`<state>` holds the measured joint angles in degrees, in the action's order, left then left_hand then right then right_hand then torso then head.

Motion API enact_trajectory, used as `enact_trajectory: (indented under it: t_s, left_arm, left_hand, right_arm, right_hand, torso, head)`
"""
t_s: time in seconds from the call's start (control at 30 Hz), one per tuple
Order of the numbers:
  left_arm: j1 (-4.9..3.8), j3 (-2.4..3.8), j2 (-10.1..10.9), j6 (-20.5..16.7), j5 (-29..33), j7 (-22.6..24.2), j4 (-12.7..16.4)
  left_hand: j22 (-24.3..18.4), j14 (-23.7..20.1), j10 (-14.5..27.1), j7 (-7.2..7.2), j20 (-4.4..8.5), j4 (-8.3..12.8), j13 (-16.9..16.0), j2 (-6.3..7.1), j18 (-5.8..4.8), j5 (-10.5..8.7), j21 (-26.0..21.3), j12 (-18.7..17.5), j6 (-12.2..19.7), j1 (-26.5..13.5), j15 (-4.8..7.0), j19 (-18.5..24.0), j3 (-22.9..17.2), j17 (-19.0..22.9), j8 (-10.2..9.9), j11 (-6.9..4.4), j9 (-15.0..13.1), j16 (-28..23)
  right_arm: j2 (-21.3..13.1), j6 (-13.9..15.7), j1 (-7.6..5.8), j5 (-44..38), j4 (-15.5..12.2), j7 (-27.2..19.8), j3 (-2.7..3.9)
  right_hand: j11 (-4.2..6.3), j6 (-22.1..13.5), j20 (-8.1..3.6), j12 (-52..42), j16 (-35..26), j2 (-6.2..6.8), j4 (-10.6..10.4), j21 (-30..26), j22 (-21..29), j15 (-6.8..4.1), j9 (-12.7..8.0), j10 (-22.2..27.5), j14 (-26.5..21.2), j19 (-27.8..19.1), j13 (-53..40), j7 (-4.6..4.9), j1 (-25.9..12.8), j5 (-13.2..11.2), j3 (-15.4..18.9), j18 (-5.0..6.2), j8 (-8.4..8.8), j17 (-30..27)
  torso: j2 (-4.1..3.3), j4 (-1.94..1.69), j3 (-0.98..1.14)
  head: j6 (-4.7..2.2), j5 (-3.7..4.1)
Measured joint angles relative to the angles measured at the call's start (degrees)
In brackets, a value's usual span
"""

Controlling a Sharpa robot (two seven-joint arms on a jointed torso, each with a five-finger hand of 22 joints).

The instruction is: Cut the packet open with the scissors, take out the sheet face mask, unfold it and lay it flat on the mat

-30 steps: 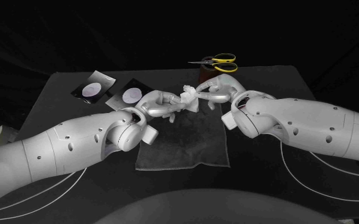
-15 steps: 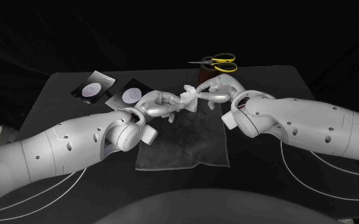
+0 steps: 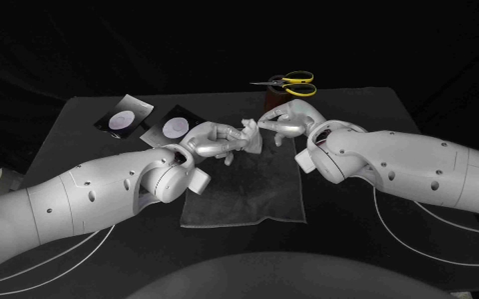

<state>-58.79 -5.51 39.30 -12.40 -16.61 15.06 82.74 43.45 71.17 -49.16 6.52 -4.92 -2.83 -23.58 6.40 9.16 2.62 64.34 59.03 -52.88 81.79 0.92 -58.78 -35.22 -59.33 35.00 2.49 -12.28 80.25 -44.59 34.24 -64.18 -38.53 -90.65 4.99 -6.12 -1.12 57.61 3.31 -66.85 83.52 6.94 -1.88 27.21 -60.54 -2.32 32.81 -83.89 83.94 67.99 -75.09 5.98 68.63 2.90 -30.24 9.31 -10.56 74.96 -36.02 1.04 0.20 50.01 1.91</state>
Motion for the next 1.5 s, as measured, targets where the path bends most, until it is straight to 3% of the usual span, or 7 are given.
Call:
enact_trajectory:
  t_s: [0.13, 0.27, 0.53, 0.7, 0.87, 1.23, 1.5]
  left_arm:
    - [0.0, -0.01, 0.05, 0.31, 0.11, -0.08, 0.13]
    - [0.01, -0.01, 0.15, 0.51, 0.56, -0.22, 0.2]
    - [0.01, 0.01, 0.33, 0.41, 2.67, -1.45, 0.39]
    - [0.01, 0.01, 0.58, -0.54, 4.19, -3.36, 0.94]
    - [0.01, 0.01, 0.78, -2.24, 5.36, -5.82, 1.25]
    - [0.01, 0.01, 1.05, -5.28, 6.4, -9.42, 1.3]
    - [0.01, 0.01, 1.16, -5.82, 6.66, -11.36, 1.48]
  left_hand:
    - [0.42, 0.4, 0.0, 0.0, -0.01, 0.1, -0.06, 0.09, -0.02, 0.0, 0.18, 0.0, 0.17, -0.56, 0.0, -0.05, -0.51, -0.3, 0.02, 0.01, 0.0, 0.24]
    - [2.09, 1.43, -0.01, 0.0, 0.09, 0.54, -0.12, 0.41, -0.36, 0.0, 1.58, 0.38, 0.17, -1.0, 0.0, -1.36, -1.48, -1.68, 0.02, 0.0, 0.0, 1.0]
    - [6.68, 4.52, -1.09, 0.0, 0.29, 1.9, -0.36, 1.21, -0.39, 0.0, 4.87, 1.22, 0.17, -3.06, 0.36, -4.24, -3.79, -5.67, 0.36, -0.23, -0.01, 3.0]
    - [9.81, 6.88, -2.4, -0.13, 0.52, 2.45, -0.92, 1.63, -0.39, 0.0, 7.02, 2.73, 0.05, -4.49, 0.69, -6.27, -4.64, -8.94, 0.36, -0.35, -0.04, 4.34]
    - [12.11, 8.46, -3.76, -0.33, 0.63, 2.45, -1.3, 1.7, -1.27, 0.0, 8.41, 3.73, -0.13, -5.78, 0.86, -8.06, -4.64, -11.13, 0.72, -0.83, -0.04, 5.04]
    - [13.49, 9.0, -4.55, -0.72, 0.92, 2.4, -1.34, 1.61, -1.28, 0.0, 9.06, 4.37, -0.16, -7.02, 1.21, -8.91, -4.6, -12.24, 0.76, -1.49, -0.04, 5.22]
    - [13.98, 9.73, -4.92, -1.14, 0.92, 1.61, -1.41, 0.93, -1.28, -0.01, 9.45, 4.38, 0.27, -8.18, 1.34, -9.52, -4.61, -13.13, 0.92, -1.86, -0.05, 5.62]
  right_arm:
    - [0.2, -1.05, -0.01, -1.53, 0.49, 0.79, -0.12]
    - [0.32, -2.11, 0.1, -4.54, 0.9, 1.61, -0.22]
    - [-0.36, -2.92, 0.49, -13.07, 1.33, 2.75, -0.35]
    - [-1.52, -2.13, 1.92, -19.2, -0.29, 2.53, -0.53]
    - [-2.73, -0.18, 3.8, -24.06, -3.38, 1.13, -0.66]
    - [-3.42, 2.46, 5.27, -27.89, -7.36, -0.87, -0.99]
    - [-2.72, 2.46, 5.66, -26.47, -7.2, -0.4, -1.24]
  right_hand:
    - [-2.27, -5.24, 1.43, 7.58, -3.41, 1.5, -0.42, -1.95, 0.89, 1.75, -1.74, 2.05, -0.35, -1.82, 0.61, 2.26, -0.64, 0.0, 2.93, 0.0, 3.21, -2.44]
    - [-2.68, -6.66, 1.83, 9.95, -4.18, 1.98, -0.17, -2.51, 1.29, 2.24, -2.4, 3.65, -0.83, -2.23, 1.78, 3.0, -0.15, 0.0, 3.8, -0.01, 4.16, -4.27]
    - [-2.68, -6.88, 2.04, 9.42, -4.31, 1.64, 0.08, -2.94, 1.48, 2.44, -2.59, 4.06, -1.04, -2.43, 2.12, 2.87, 0.66, -0.01, 4.34, -0.04, 4.16, -4.18]
    - [-1.51, -1.75, 1.83, 1.41, -0.78, 0.45, 1.05, -2.57, 1.28, 1.52, -2.57, 1.19, -0.11, -1.31, 0.25, 1.55, 2.62, -0.01, 3.83, 0.09, 1.82, -0.45]
    - [-0.93, 0.06, 1.18, -4.96, 1.35, -0.5, 2.15, -1.81, 0.53, 1.15, -3.34, 0.05, -0.01, -0.11, -0.01, 0.65, 3.57, 0.24, 2.72, 0.67, 1.27, -0.03]
    - [-0.93, 0.27, 0.91, -7.2, 1.96, -0.5, 2.3, -1.41, 0.16, 1.07, -4.01, 0.05, -0.1, 0.17, 0.11, 0.84, 3.57, 0.31, 2.58, 0.63, 1.27, 0.08]
    - [-0.93, -0.25, 0.91, -7.43, 1.96, 0.39, 2.46, -1.4, -0.15, 1.08, -5.16, 0.06, -0.1, 0.17, 0.19, 1.35, 2.63, 0.31, 2.42, 0.45, 2.23, 0.07]
  torso:
    - [-0.01, 0.0, 0.01]
    - [-0.02, 0.0, 0.01]
    - [-0.01, 0.02, 0.01]
    - [-0.01, 0.01, 0.0]
    - [-0.01, 0.02, 0.04]
    - [0.02, -0.03, 0.04]
    - [-0.01, -0.03, -0.03]
  head:
    - [0.0, 0.03]
    - [0.0, 0.04]
    - [0.0, 0.15]
    - [0.0, 0.09]
    - [0.0, 0.02]
    - [0.0, 0.21]
    - [0.0, 0.35]
